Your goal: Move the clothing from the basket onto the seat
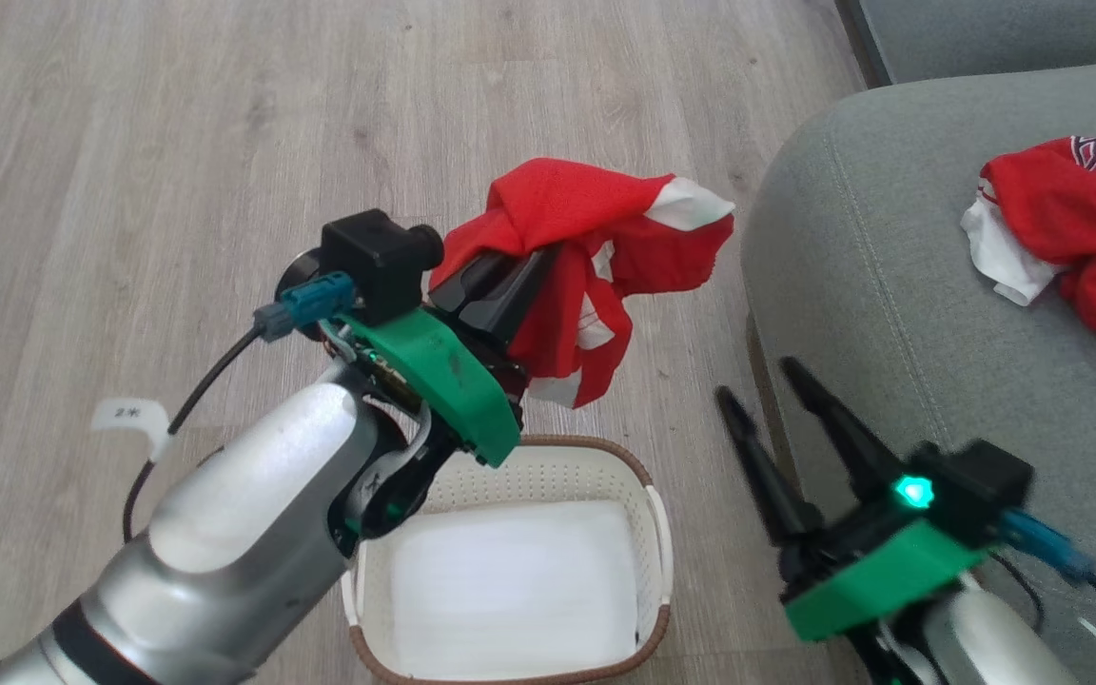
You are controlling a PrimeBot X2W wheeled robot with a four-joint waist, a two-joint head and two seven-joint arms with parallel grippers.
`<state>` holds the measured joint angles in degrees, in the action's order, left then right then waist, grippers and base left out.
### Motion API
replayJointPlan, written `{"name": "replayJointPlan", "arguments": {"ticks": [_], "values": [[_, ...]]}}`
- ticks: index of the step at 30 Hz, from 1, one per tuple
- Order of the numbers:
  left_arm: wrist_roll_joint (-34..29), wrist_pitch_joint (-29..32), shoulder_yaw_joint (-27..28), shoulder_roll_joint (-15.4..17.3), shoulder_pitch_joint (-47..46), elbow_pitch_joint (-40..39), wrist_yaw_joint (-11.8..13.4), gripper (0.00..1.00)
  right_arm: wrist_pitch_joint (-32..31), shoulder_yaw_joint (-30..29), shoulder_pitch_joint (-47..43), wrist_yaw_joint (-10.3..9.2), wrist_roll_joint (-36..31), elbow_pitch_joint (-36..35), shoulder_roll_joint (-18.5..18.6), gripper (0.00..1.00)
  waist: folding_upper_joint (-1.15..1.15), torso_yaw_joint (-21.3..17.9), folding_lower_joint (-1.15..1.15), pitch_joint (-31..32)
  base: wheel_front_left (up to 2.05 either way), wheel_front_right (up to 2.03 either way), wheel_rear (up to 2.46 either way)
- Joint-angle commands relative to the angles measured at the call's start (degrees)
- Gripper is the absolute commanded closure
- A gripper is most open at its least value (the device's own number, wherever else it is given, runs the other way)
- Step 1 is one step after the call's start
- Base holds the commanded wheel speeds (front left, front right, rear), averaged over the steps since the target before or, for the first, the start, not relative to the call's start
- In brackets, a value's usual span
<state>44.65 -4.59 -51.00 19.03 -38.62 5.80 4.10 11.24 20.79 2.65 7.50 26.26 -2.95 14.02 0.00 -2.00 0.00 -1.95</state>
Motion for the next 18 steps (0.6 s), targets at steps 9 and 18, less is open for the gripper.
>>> {"name": "replayJointPlan", "arguments": {"ticks": [9, 18], "values": [[0.8, 1.4, 1.0, -0.6, -4.6, -3.5, -0.4, 1.00, -0.9, 10.6, 12.6, -0.01, 0.7, 8.9, -1.9, 0.00, 0.00, 1.2, 0.00, 0.5, 0.00, 0.00, 0.00], [1.3, 2.7, -1.1, -2.1, -4.4, -5.0, -1.2, 1.00, 0.4, 15.4, 20.5, -0.01, 4.1, 19.3, -3.6, 0.00, 0.00, 3.0, 0.00, 1.0, 0.00, 0.00, 0.00]]}}
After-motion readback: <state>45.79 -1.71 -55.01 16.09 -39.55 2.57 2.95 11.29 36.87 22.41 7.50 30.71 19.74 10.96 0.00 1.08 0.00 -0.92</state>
